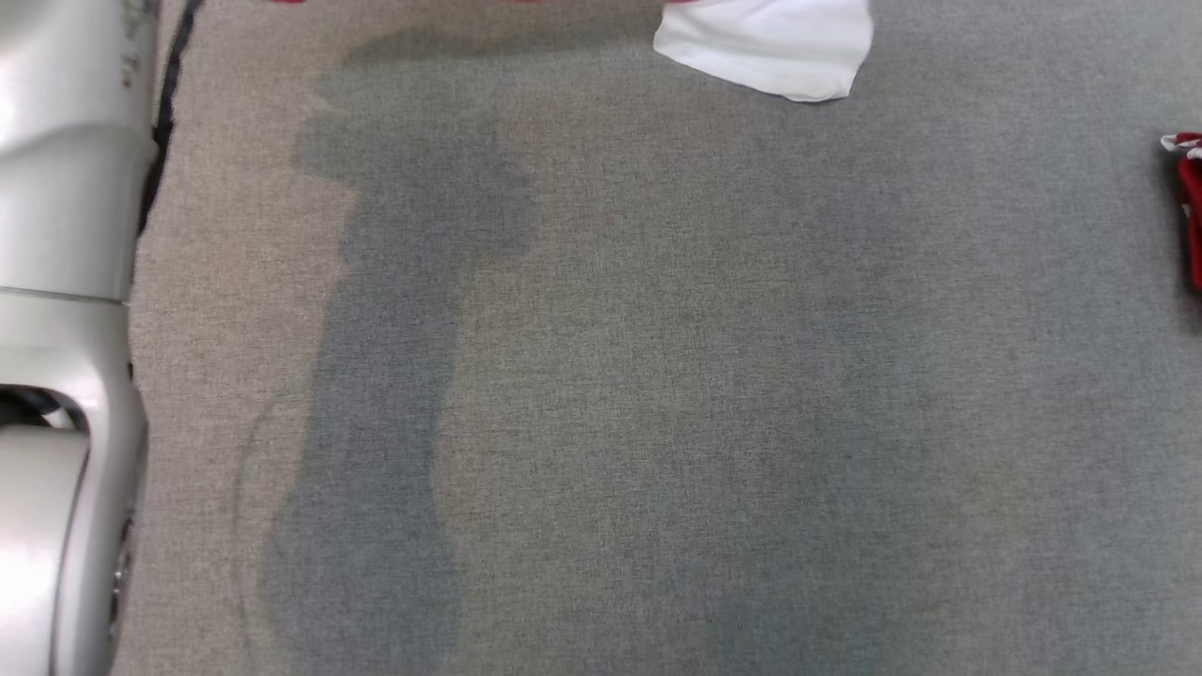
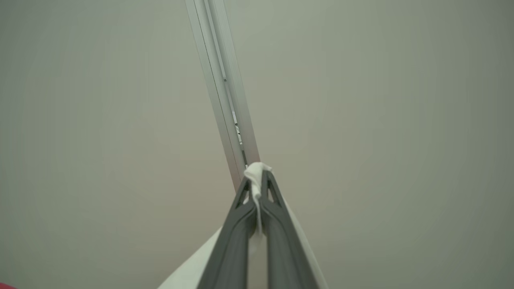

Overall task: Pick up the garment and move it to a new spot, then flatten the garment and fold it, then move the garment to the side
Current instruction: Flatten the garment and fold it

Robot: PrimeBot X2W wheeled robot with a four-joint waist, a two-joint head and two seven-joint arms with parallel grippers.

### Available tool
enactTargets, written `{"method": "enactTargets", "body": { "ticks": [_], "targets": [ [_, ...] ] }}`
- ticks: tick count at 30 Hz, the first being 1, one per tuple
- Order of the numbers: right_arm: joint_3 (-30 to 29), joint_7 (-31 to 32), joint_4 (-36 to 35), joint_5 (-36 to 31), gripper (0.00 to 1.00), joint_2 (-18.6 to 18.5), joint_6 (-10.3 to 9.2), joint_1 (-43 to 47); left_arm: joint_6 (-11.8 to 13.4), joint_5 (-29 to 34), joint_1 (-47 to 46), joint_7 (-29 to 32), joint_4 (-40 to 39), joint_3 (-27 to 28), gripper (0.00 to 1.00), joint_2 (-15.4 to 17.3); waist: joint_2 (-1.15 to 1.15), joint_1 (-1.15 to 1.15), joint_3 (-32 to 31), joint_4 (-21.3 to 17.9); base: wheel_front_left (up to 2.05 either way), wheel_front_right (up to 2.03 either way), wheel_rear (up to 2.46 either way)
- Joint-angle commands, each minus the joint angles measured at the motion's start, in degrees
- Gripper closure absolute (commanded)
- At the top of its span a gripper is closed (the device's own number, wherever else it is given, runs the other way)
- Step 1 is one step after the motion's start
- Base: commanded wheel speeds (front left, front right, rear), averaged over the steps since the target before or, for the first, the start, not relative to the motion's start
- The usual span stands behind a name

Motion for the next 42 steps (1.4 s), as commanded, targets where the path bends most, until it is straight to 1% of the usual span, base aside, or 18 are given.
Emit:
{"method": "enactTargets", "body": {
  "ticks": [1, 3, 4, 9, 11, 13, 16, 18, 20, 21, 24, 26, 29, 31, 33, 36, 39, 42],
  "targets": [
    [0.57, 0.97, 4.10, -0.66, 1.00, 1.10, 0.03, 0.50, -0.35, -0.70, -0.16, 0.47, 3.76, -0.31, 1.00, -0.48, 0.00, 0.00, 0.11, -0.07, 0.00, 0.00, 0.00],
    [1.25, 1.56, 9.53, -1.63, 1.00, 2.08, 0.03, 0.75, -0.57, -1.88, 0.01, 1.18, 8.87, -0.42, 1.00, -1.41, 0.00, 0.00, 0.51, 0.09, 0.00, 0.00, 0.00],
    [1.60, 1.15, 13.60, -1.69, 1.00, 3.44, 0.03, 1.26, -0.80, -3.01, 0.89, 1.51, 13.25, -0.52, 1.00, -2.18, 0.00, 0.00, 0.93, 0.32, 0.00, 0.00, 0.00],
    [3.02, 0.41, 19.82, -1.16, 1.00, 5.53, 0.03, 1.88, -0.99, -4.75, 1.51, 2.00, 21.31, -0.91, 1.00, -3.37, 0.00, 0.00, 2.60, 0.30, 0.00, 0.00, 0.00],
    [4.14, -0.46, 20.40, -0.62, 1.00, 6.24, 0.03, 2.52, -1.14, -5.31, 1.80, 1.58, 23.02, -1.05, 1.00, -3.62, 0.00, 0.00, 3.36, 0.32, 0.00, 0.00, 0.00],
    [5.76, -1.67, 19.91, 0.65, 1.00, 6.95, 0.03, 5.00, -1.16, -5.59, 3.70, 0.89, 24.44, -1.67, 1.00, -3.65, 0.00, 0.00, 3.34, 0.33, 0.00, 0.00, 0.00],
    [9.68, -3.39, 17.33, 3.59, 1.00, 7.65, 0.03, 11.63, -1.22, -6.05, 8.46, -0.86, 24.97, -2.02, 1.00, -3.89, 0.00, 0.00, 2.23, 0.02, 0.00, 0.00, 0.00],
    [12.59, -4.31, 14.56, 6.64, 1.00, 8.07, 0.03, 18.21, -1.33, -7.21, 13.57, -1.53, 24.06, -1.75, 1.00, -4.11, 0.00, 0.00, 1.21, -0.32, 0.00, 0.00, 0.00],
    [14.95, -5.40, 10.99, 10.24, 1.00, 7.63, 0.03, 24.85, -1.42, -7.67, 19.10, -1.79, 21.26, -1.77, 1.00, -4.17, 0.00, 0.00, 0.43, -0.61, 0.00, 0.00, 0.00],
    [14.95, -5.40, 10.99, 10.24, 1.00, 7.63, 0.03, 24.85, -1.42, -7.67, 19.10, -1.79, 21.26, -1.77, 1.00, -4.17, 0.00, 0.00, 0.43, -0.61, 0.00, 0.00, 0.00],
    [17.33, -6.67, 5.32, 15.85, 1.00, 5.96, 0.03, 35.47, -1.51, -9.08, 28.93, -1.79, 14.19, -0.47, 1.00, -4.05, 0.00, 0.00, -0.78, -0.90, 0.00, 0.00, 0.00],
    [18.16, -7.27, 1.29, 18.77, 1.00, 4.63, 0.03, 42.09, -1.26, -8.71, 35.68, -1.81, 9.14, 0.22, 1.00, -4.09, 0.00, 0.00, -1.55, -1.04, 0.00, 0.00, 0.00],
    [17.84, -7.69, -5.53, 21.80, 1.00, 2.35, 0.03, 51.21, -0.56, -6.98, 44.84, -1.82, 1.45, 0.75, 1.00, -3.98, 0.00, 0.00, -2.88, -1.28, 0.00, 0.00, 0.00],
    [16.10, -7.69, -10.33, 23.26, 1.00, 1.13, 0.03, 56.79, -0.06, -6.08, 49.92, -1.83, -3.18, 1.29, 1.00, -3.45, 0.00, 0.00, -3.68, -1.39, 0.00, 0.00, 0.00],
    [14.05, -7.68, -14.22, 22.76, 1.00, -0.26, 0.03, 62.00, 0.74, -5.01, 54.63, -1.82, -8.02, 1.62, 1.00, -2.66, 0.00, 0.00, -4.47, -1.45, 0.00, 0.00, 0.00],
    [11.24, -7.68, -19.22, 21.78, 1.00, -0.57, 0.03, 69.07, 2.31, -4.28, 61.93, -1.76, -14.98, 1.93, 1.00, -1.30, 0.00, 0.00, -5.95, -1.53, 0.00, 0.00, 0.00],
    [8.85, -7.65, -23.93, 20.89, 1.00, -0.36, 0.03, 76.10, 4.09, -4.30, 68.74, -0.65, -22.62, 2.48, 1.00, 0.36, 0.00, 0.00, -7.59, -1.36, 0.00, 0.00, 0.00],
    [6.73, -5.58, -28.77, 19.40, 1.00, 0.29, 0.03, 82.75, 6.67, -4.10, 76.27, 2.22, -31.48, 2.78, 1.00, 1.78, 0.00, 0.00, -9.29, -1.14, 0.00, 0.00, 0.00]
  ]
}}
